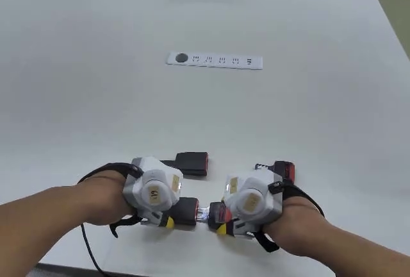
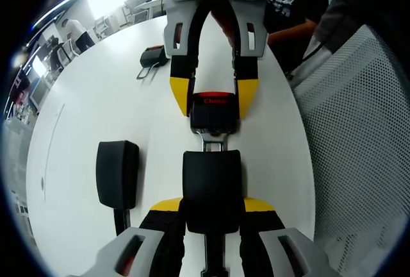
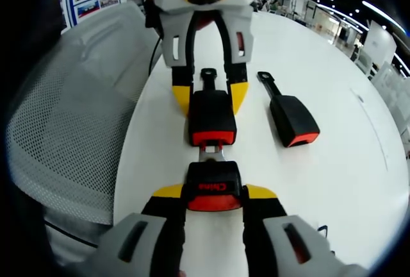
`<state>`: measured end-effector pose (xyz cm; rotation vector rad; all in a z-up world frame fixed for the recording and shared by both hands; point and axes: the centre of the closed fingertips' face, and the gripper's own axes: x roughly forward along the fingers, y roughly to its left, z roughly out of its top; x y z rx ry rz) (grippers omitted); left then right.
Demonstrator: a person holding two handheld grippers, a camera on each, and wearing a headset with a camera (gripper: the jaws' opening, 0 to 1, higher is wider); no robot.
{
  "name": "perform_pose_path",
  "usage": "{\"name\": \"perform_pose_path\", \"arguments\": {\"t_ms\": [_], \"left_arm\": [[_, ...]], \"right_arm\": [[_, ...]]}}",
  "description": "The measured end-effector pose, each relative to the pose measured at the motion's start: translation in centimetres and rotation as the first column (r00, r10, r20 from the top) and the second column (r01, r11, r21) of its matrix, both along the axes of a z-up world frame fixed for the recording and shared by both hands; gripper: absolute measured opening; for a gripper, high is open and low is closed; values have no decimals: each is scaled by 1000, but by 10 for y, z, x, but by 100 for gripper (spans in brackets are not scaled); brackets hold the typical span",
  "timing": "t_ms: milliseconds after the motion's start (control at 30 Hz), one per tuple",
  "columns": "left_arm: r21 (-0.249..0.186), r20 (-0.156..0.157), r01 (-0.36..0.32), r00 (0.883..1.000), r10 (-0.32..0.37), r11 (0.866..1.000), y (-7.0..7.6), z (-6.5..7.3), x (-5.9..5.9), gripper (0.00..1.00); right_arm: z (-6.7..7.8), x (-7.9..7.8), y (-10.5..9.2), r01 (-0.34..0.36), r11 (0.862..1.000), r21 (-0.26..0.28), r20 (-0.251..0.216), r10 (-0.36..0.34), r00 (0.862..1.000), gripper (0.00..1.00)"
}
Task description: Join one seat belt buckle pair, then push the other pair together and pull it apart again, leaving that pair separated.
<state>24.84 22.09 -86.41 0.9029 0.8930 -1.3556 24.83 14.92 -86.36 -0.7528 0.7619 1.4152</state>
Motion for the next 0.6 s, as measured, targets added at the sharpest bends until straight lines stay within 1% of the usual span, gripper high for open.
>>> {"name": "perform_pose_path", "arguments": {"t_ms": [100,233,267,367,500,600], "left_arm": [[-12,-5,7,1000,-7,1000,1,0,0,33],[-26,-7,3,1000,-3,1000,0,1,0,32],[-26,-8,-8,1000,8,1000,0,1,0,32],[-34,-6,-21,1000,21,999,0,1,0,32],[-34,1,-13,1000,13,999,0,1,0,32],[-52,8,-10,1000,10,999,1,2,0,32]], "right_arm": [[1,1,2,-12,1000,-7,-9,12,1000,33],[0,2,5,-2,1000,-7,-25,2,1000,32],[0,2,6,-1,1000,-11,-26,0,1000,32],[-1,2,7,1,1000,-17,-22,-2,1000,32],[-1,2,7,2,1000,-19,-21,-3,1000,32],[-2,2,8,-1,1000,-22,-22,0,1000,32]]}}
